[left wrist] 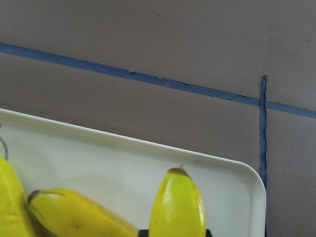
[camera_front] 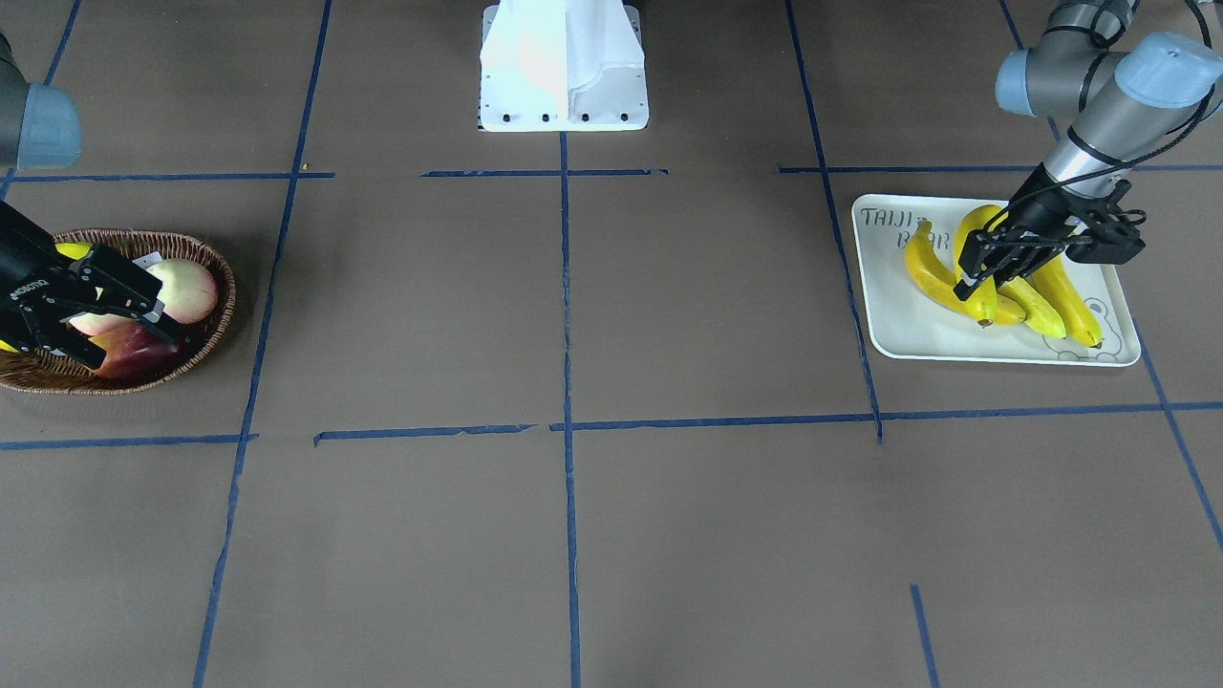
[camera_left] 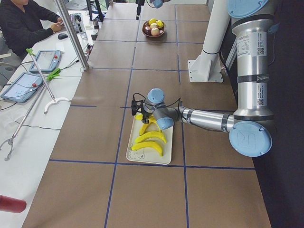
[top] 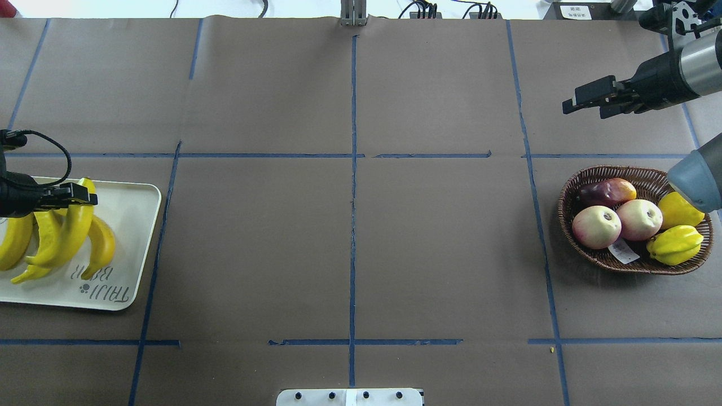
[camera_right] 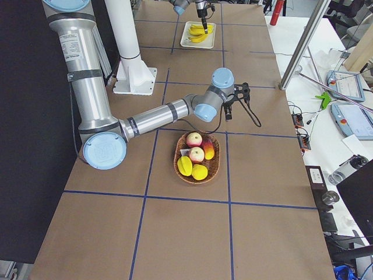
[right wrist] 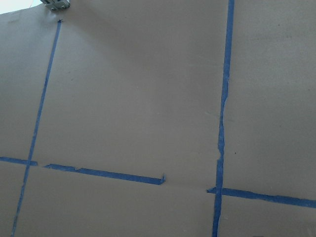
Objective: Transfer all bananas from basket to plate
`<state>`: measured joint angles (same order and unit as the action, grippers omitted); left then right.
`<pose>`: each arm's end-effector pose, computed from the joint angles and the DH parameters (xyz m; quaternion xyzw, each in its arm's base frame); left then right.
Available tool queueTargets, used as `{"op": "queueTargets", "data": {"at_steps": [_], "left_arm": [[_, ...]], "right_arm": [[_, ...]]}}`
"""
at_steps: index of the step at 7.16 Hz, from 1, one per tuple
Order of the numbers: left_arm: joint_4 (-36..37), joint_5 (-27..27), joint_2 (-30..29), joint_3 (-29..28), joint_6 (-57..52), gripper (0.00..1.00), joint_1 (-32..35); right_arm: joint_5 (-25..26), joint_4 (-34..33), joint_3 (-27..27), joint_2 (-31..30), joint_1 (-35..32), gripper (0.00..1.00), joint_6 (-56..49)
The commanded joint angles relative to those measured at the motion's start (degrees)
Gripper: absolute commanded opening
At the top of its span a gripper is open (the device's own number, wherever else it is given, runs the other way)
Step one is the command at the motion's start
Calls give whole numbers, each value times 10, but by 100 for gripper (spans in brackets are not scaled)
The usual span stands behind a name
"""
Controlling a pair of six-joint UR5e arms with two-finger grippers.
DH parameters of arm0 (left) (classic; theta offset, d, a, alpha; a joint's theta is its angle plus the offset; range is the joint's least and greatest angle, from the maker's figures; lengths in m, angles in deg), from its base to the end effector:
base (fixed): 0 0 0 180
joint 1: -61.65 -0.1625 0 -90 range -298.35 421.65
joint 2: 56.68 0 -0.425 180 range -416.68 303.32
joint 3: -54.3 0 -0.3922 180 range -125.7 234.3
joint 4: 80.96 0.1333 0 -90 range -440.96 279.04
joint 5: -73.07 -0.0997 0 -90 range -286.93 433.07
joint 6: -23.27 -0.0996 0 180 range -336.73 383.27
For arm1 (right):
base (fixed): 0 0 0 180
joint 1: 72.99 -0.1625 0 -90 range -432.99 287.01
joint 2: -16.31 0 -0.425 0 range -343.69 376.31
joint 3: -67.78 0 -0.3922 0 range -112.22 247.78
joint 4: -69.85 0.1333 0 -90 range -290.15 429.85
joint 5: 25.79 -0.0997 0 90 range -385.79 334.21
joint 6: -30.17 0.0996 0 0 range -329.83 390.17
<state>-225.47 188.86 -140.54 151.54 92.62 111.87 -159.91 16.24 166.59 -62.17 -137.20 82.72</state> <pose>0.2361 -0.4241 0.5459 0.1028 0.4849 -0.1194 0.8602 -0.1892 -0.5385 0.3986 0.1326 -0.5343 0.0152 0.8347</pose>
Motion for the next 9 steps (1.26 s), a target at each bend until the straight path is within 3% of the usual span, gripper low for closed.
{"op": "queueTargets", "data": {"at_steps": [1, 5, 6, 7, 9], "left_arm": [[1, -1, -1, -1, 0, 100, -2], [1, 9, -6, 1, 1, 100, -2], [25, 40, -18, 2, 1, 100, 1], [86, 49, -33, 15, 0, 100, 7], [140, 63, -53, 23, -28, 100, 26]], "right_arm": [[0, 0, 0, -1, 0, 100, 0], [0, -1, 0, -12, -8, 100, -9], [-1, -16, 0, -23, -21, 100, -41], [-1, -63, 0, -24, -35, 100, -97], [-1, -177, -1, -25, -93, 100, -264]]}}
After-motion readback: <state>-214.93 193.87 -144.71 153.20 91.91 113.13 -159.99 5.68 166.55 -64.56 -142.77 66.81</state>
